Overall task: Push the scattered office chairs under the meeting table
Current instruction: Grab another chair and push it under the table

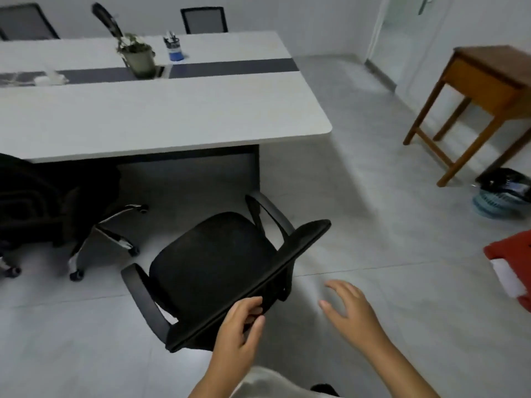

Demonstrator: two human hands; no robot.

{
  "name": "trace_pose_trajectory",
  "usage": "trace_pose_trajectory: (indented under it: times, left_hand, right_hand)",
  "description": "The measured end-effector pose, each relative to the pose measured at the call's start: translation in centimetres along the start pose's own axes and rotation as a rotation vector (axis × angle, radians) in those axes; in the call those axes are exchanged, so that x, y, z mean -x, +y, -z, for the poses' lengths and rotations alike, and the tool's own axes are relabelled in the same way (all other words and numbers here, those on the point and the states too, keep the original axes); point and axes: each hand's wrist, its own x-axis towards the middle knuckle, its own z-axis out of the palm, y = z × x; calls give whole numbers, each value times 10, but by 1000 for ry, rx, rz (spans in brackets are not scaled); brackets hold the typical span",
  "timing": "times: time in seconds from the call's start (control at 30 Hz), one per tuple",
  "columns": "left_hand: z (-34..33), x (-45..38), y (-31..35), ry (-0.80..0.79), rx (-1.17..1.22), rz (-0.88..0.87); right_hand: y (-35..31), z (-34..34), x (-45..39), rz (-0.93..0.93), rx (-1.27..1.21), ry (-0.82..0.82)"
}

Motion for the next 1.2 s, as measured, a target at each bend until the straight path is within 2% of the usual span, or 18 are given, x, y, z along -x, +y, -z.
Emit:
trace_pose_trajectory:
  times: [0.07, 0.13, 0.2, 0.3, 0.4, 0.5, 0.57, 0.67, 0.87, 1.0, 1.13, 1.2]
  left_hand:
    - [9, -9, 1, 90, -164, -45]
    - [18, -13, -11, 171, -442, -59]
    - [27, -12, -17, 195, -606, 93]
    - [29, -16, -28, 212, -776, 257]
    - [24, -24, -38, 184, -935, 271]
    - [24, -28, -46, 245, -1031, 256]
    - [20, -32, -52, 338, -1038, 193]
    - [27, -41, -59, 459, -1085, 138]
    - [72, -76, -75, 583, -1085, 210]
    - [114, -101, -94, 560, -1121, 210]
    - [157, -133, -109, 444, -1103, 187]
    - [180, -146, -121, 381, -1088, 108]
  right_hand:
    - [-5, -2, -38, 162, 215, -67]
    - [-7, -5, -76, 319, 433, -132]
    - [-10, -11, -112, 488, 559, -243]
    - [-9, -19, -156, 602, 630, -579]
    - [-7, -25, -182, 738, 598, -649]
    - [1, -36, -186, 896, 588, -476]
    - [16, -46, -186, 900, 504, -308]
    - [18, -59, -190, 926, 372, -157]
    - [-10, -85, -207, 916, 355, -76]
    - [-37, -108, -224, 894, 360, -64]
    - [-63, -132, -247, 886, 404, -42]
    - [-76, -145, -259, 877, 428, -7]
